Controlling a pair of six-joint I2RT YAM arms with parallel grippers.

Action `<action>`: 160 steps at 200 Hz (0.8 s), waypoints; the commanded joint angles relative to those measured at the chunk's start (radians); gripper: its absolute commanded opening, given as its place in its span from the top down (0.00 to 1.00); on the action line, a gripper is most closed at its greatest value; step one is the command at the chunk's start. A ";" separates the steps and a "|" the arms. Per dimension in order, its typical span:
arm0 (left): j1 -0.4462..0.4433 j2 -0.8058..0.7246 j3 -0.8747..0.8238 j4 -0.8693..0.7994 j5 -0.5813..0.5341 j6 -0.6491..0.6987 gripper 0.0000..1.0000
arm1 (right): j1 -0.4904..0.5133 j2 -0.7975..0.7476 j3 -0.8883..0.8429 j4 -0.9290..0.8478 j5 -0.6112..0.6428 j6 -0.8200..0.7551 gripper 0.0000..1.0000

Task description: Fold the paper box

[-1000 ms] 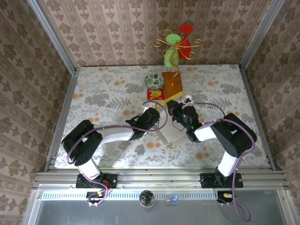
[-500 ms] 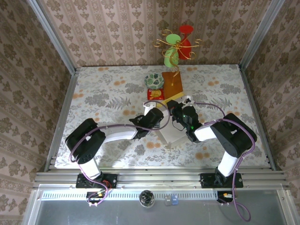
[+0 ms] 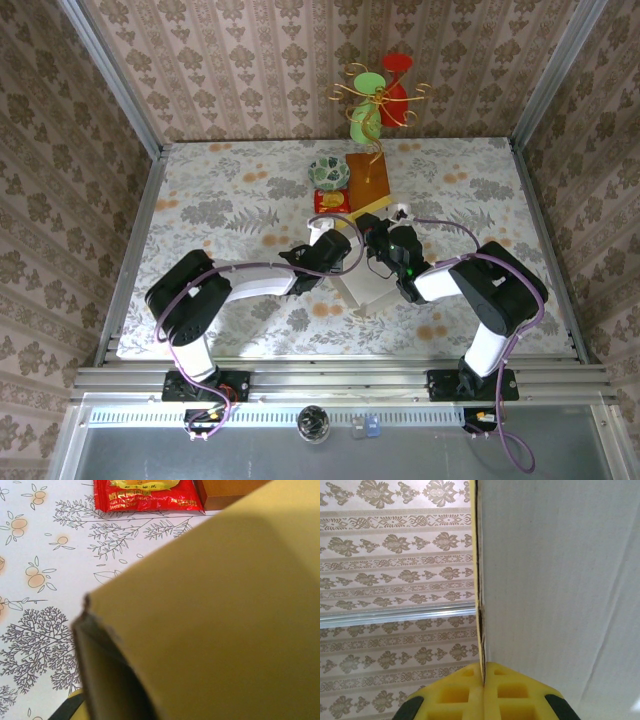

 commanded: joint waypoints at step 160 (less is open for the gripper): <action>-0.009 0.129 0.179 -0.364 0.014 -0.225 0.84 | 0.016 -0.034 0.018 -0.027 0.015 0.024 1.00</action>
